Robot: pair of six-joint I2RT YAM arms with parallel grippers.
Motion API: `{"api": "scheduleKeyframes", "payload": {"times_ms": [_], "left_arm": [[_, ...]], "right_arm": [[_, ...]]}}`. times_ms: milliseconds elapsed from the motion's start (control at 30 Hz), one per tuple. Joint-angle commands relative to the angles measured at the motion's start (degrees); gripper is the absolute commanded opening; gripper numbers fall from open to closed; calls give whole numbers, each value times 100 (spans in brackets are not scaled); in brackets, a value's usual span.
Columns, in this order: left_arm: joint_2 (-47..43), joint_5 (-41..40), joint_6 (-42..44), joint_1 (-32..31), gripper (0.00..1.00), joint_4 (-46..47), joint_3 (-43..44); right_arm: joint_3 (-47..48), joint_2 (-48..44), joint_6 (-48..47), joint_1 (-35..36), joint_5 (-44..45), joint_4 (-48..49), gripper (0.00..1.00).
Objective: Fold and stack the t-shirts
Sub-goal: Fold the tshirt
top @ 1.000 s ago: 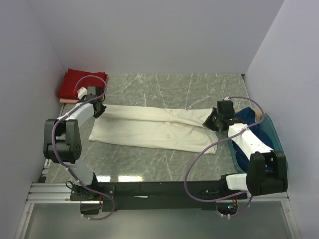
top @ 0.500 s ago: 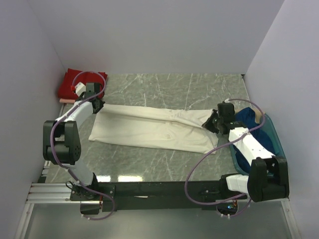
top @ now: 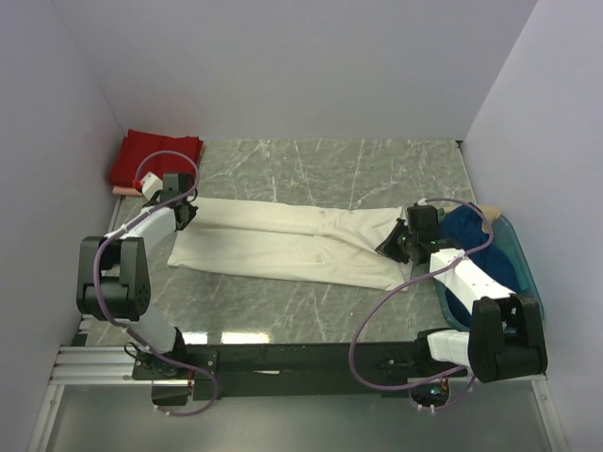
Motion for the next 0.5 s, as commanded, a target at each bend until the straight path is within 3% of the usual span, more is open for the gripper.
{"api": "scheduleKeyframes", "payload": {"times_ms": [0,67,167,233,467], "left_arm": [[-456,-162,-169,51,19,459,-300],[-658,-232,-248,51,23,460,-458],[-992,-356,-388,42,38,442,-695],[-1238,-374,-372,51,38,485,-758],[-1091,31,-82,-537,40,425,-275]], "right_arm": [[-75,-29,-67,40,-171,293,10],[-75,-65,-119,40,-171,241,18],[-49,-187,-190,40,-163,109,33],[-22,-345,-251,31,-136,21,41],[574,-470,-427,84,153,-278,45]]}}
